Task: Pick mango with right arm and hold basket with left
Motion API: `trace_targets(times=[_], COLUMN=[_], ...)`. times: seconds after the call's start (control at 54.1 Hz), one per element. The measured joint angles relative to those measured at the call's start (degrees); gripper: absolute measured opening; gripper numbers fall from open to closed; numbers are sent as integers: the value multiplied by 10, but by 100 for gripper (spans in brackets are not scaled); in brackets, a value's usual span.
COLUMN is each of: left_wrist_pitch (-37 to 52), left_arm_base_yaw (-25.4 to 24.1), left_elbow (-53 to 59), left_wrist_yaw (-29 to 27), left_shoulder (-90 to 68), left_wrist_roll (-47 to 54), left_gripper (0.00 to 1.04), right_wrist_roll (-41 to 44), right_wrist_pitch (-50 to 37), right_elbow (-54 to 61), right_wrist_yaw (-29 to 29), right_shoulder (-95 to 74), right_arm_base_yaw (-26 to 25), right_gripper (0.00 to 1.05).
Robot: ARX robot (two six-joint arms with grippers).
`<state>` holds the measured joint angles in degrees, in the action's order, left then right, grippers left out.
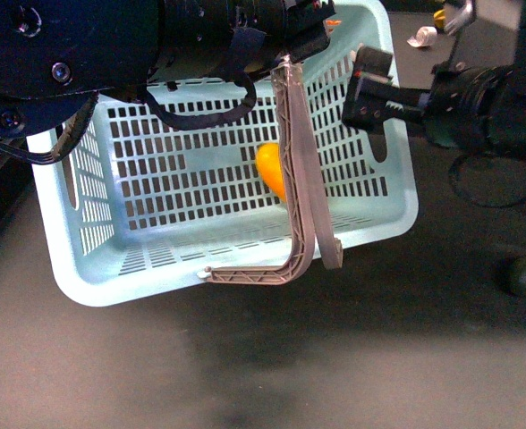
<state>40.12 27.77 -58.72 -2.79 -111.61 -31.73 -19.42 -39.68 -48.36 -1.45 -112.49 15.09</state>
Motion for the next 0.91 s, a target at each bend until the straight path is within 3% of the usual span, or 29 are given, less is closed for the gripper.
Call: trace_targets(times=[0.277,0.554,0.72,0.905], left_wrist_pitch=[0,0,0,0], left_arm_base_yaw=[-2,-1,0,0], left_elbow=[-2,-2,-2,-2], left_wrist_yaw=[-1,1,2,0], left_shoulder=[0,0,-1,-1], left_wrist_roll=[2,0,0,1], left_gripper=[6,6,6,6], right_wrist_roll=[-6,9,27,33], right_wrist_pitch=[-2,110,210,215], right_elbow=[141,309,349,350], right_wrist_yaw=[-31,-60,-35,-33], right_shoulder=[190,455,586,607], right_arm_base_yaw=[-48,-132,-155,-157], right_gripper=[96,96,96,96])
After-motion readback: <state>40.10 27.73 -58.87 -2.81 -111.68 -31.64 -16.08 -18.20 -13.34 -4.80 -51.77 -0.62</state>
